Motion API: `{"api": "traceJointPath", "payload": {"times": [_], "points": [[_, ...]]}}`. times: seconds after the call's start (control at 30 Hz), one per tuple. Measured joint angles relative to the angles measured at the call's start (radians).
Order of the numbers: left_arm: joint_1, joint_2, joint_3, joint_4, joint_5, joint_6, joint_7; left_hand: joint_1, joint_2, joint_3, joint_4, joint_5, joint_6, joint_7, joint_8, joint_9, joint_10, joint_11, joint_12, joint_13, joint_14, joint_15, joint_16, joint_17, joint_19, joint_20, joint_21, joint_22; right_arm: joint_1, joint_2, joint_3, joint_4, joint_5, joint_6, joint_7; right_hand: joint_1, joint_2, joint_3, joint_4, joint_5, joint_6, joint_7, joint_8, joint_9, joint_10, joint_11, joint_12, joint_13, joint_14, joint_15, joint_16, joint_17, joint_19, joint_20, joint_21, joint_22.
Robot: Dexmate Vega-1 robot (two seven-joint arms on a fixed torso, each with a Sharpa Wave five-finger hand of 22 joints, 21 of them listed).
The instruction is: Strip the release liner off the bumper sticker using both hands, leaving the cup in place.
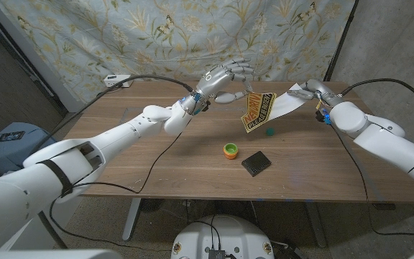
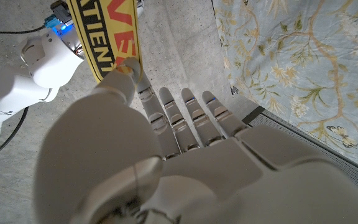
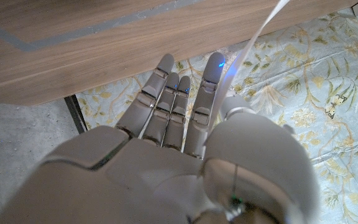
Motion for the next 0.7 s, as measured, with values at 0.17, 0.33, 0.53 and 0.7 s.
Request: {"api": "traceJointPath", "payload": {"times": [0.17, 0.33, 0.53, 0.7], "points": [[0.016, 0.009, -0.015, -0.014, -0.009, 0.002, -0.009, -0.002, -0.001, 0.000, 0.000, 0.000, 0.000, 0.000, 0.000, 0.000, 0.000, 0.000, 0.000, 0.000, 0.000, 0.000, 0.000, 0.000, 0.000, 0.000, 0.000, 0.000, 0.003, 0.002, -0.003, -0.001, -0.003, -0.005, -0.001, 0.000, 0.000, 0.000, 0.000, 0.000, -0.005, 0.005, 0.000, 0.000, 0.000, 0.000, 0.000, 0.000, 0.000, 0.000, -0.008, 0.000, 0.000, 0.000, 0.000, 0.000], [0.038, 0.017, -0.034, -0.028, -0.021, 0.010, -0.021, -0.002, 0.000, 0.000, 0.000, 0.000, 0.000, -0.001, 0.000, 0.000, 0.000, 0.000, 0.000, 0.000, 0.000, 0.000, 0.000, 0.000, 0.000, 0.000, 0.000, 0.000, 0.005, 0.004, -0.004, -0.003, -0.005, -0.011, -0.002, 0.000, 0.000, 0.000, 0.000, 0.000, -0.005, 0.005, 0.000, 0.000, 0.000, 0.000, 0.000, 0.001, 0.000, 0.000, -0.008, 0.000, 0.000, 0.000, 0.000, 0.000], [0.068, 0.025, -0.060, -0.044, -0.044, 0.018, -0.040, -0.005, 0.002, 0.000, 0.000, 0.000, 0.000, -0.001, 0.000, 0.000, 0.000, 0.000, 0.000, 0.004, 0.004, -0.004, 0.000, -0.004, -0.004, -0.004, 0.000, 0.000, 0.007, 0.007, -0.008, -0.004, -0.007, -0.017, -0.002, 0.000, 0.000, 0.000, 0.000, 0.000, -0.005, 0.005, 0.000, 0.000, 0.000, 0.000, 0.000, 0.005, 0.000, 0.000, -0.008, 0.000, 0.000, 0.000, 0.000, 0.000], [0.076, 0.027, -0.067, -0.048, -0.061, 0.023, -0.053, -0.005, 0.002, 0.000, 0.000, 0.000, -0.001, -0.002, 0.000, 0.000, 0.000, 0.000, 0.000, 0.005, 0.004, -0.004, 0.000, -0.005, -0.004, -0.004, 0.000, 0.000, 0.009, 0.010, -0.012, -0.004, -0.008, -0.019, -0.002, 0.000, 0.000, 0.000, 0.000, 0.000, -0.005, 0.006, 0.000, 0.000, 0.000, 0.000, 0.000, 0.005, 0.000, 0.000, -0.008, 0.000, 0.000, 0.000, 0.000, 0.000]]}}
